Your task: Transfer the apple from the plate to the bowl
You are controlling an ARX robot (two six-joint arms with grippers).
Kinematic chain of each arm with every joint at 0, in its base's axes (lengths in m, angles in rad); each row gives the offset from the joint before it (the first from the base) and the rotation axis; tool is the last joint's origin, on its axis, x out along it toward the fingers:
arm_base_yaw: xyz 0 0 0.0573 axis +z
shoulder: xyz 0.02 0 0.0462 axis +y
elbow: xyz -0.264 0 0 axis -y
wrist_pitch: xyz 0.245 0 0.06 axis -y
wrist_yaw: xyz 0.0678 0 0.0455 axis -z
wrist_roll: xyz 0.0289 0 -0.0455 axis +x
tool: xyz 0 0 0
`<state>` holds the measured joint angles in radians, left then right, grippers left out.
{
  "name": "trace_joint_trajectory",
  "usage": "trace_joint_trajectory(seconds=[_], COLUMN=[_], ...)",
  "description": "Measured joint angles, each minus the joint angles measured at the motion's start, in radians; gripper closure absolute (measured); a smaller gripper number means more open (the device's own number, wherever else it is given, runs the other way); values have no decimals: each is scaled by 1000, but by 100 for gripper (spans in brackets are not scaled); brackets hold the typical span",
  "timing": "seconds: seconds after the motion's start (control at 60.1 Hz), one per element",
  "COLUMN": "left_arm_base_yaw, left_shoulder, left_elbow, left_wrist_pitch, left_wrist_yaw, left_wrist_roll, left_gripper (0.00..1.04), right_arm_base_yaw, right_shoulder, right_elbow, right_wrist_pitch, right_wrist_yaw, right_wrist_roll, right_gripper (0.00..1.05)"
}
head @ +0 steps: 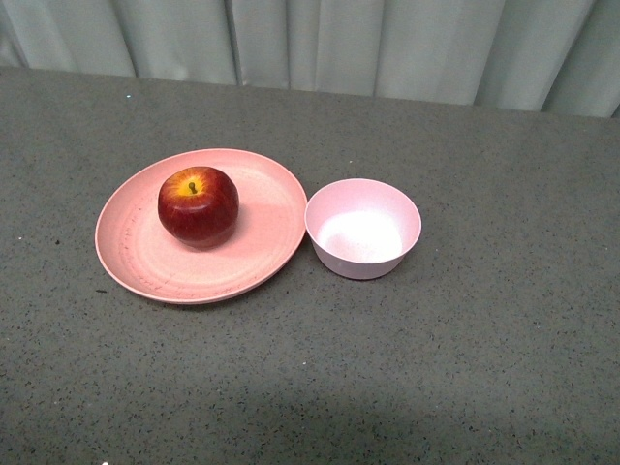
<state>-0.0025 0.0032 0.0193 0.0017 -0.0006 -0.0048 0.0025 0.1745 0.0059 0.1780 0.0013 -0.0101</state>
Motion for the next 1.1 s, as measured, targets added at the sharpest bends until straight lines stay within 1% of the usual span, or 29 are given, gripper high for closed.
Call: trace_joint_trajectory(seconds=[0.083, 0.116, 0.333, 0.349, 0.399, 0.532, 0.665, 0.699, 0.749, 0.865, 0.882, 0.948, 1.031, 1.048, 1.065, 1.081, 1.098], left_arm_base_yaw=[0, 0, 0, 0, 0, 0, 0, 0, 0, 0, 0, 0, 0, -12, -30, -42, -61], left_shoulder=[0, 0, 0, 0, 0, 0, 0, 0, 0, 0, 0, 0, 0, 8, 22, 34, 64], left_elbow=[0, 0, 0, 0, 0, 0, 0, 0, 0, 0, 0, 0, 0, 2, 5, 6, 8], left_wrist_pitch=[0, 0, 0, 0, 0, 0, 0, 0, 0, 0, 0, 0, 0, -6, -17, -18, -13], left_wrist_yaw=[0, -1, 0, 0, 0, 0, 0, 0, 0, 0, 0, 0, -1, -38, -108, -142, -206], left_wrist_roll=[0, 0, 0, 0, 0, 0, 0, 0, 0, 0, 0, 0, 0, -10, -22, -25, -44], left_gripper=[7, 7, 7, 7, 7, 7, 7, 7, 7, 7, 7, 7, 7, 7, 7, 7, 7], right_arm_base_yaw=[0, 0, 0, 0, 0, 0, 0, 0, 0, 0, 0, 0, 0, 0, 0, 0, 0], right_shoulder=[-112, -140, -169, -169, -170, -170, -170, -170, -170, -170, -170, -170, -170, -170, -171, -171, -170], right_elbow=[0, 0, 0, 0, 0, 0, 0, 0, 0, 0, 0, 0, 0, 0, 0, 0, 0], right_wrist_pitch=[-148, -169, -176, -176, -176, -176, -176, -176, -176, -176, -176, -176, -176, -176, -176, -176, -177], right_wrist_yaw=[-1, -1, -2, -2, -2, -2, -2, -2, -2, -2, -2, -2, -2, -2, -2, -2, -2], right_wrist_roll=[0, 0, 0, -1, 0, 0, 0, 0, 0, 0, 1, 0, 0, 0, 0, 0, 0], right_gripper=[104, 104, 104, 102, 96, 71, 49, 42, 35, 9, 7, 10, 9, 9, 9, 9, 9])
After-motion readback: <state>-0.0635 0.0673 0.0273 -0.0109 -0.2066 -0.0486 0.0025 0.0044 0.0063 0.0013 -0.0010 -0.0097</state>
